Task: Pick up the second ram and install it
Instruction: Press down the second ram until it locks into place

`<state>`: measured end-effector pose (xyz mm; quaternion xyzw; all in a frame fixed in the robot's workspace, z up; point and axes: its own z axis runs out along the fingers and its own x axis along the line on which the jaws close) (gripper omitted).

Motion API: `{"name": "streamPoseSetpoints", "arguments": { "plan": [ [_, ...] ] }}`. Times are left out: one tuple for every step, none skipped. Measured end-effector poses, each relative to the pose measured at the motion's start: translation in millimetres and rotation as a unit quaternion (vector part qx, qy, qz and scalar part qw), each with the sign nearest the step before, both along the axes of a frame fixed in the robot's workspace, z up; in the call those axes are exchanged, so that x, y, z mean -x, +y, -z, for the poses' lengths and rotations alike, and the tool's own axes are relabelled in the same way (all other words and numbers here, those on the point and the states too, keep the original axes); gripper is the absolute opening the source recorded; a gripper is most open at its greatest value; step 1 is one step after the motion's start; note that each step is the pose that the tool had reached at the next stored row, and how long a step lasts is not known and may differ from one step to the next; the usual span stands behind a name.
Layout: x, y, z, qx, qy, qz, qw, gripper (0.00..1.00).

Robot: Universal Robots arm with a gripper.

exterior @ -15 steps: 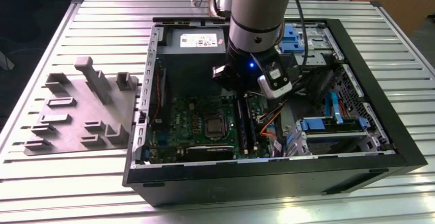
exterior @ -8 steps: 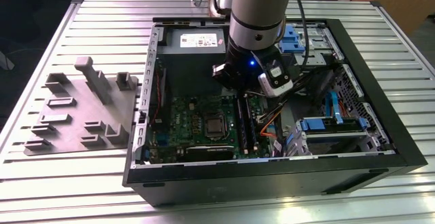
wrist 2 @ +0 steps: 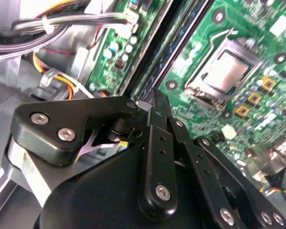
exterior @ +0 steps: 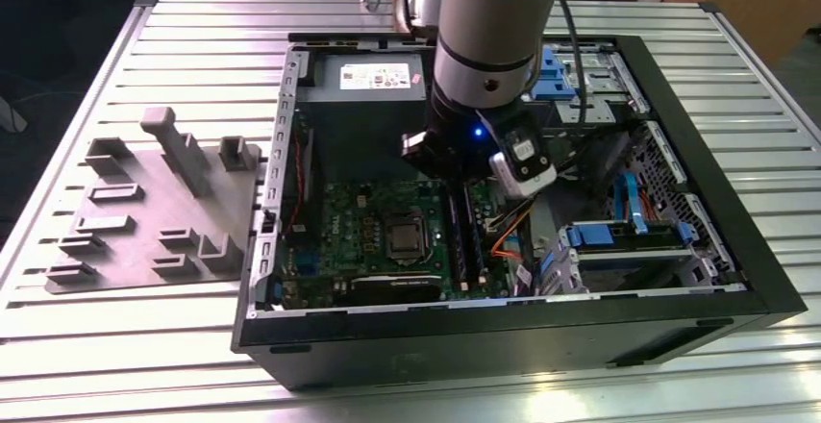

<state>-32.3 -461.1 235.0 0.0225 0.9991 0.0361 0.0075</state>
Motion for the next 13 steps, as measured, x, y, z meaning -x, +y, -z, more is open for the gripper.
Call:
{"name": "streamPoseSetpoints", "arguments": {
  "plan": [
    [0.0,-3.2,0.4,0.0001,0.0,0.0,1.0,0.1],
    [0.0,-6.4,0.7,0.0001,0.0001,0.0,1.0,0.1],
    [0.0,-9.5,0.9,0.0001,0.0,0.0,1.0,0.1],
    [0.0,-12.7,1.2,0.0001,0.0,0.0,1.0,0.1],
    [0.0,-16.2,1.6,0.0001,0.0001,0.0,1.0,0.1],
    [0.0,-19.1,2.0,0.0001,0.0,0.0,1.0,0.1],
    [0.0,-21.9,2.3,0.0001,0.0001,0.0,1.0,0.1],
    [0.0,-24.7,2.6,0.0001,0.0,0.0,1.0,0.1],
    [0.0,-27.5,3.0,0.0001,0.0001,0.0,1.0,0.1],
    [0.0,-30.4,3.4,0.0002,0.0001,0.0,1.0,0.1],
    [0.0,-33.3,4.1,0.0001,0.0,0.0,1.0,0.1],
    [0.0,-35.8,4.6,0.0001,0.0,0.0,1.0,0.1],
    [0.0,-38.3,5.0,0.0,0.0,0.0,1.0,0.1]
  ]
}}
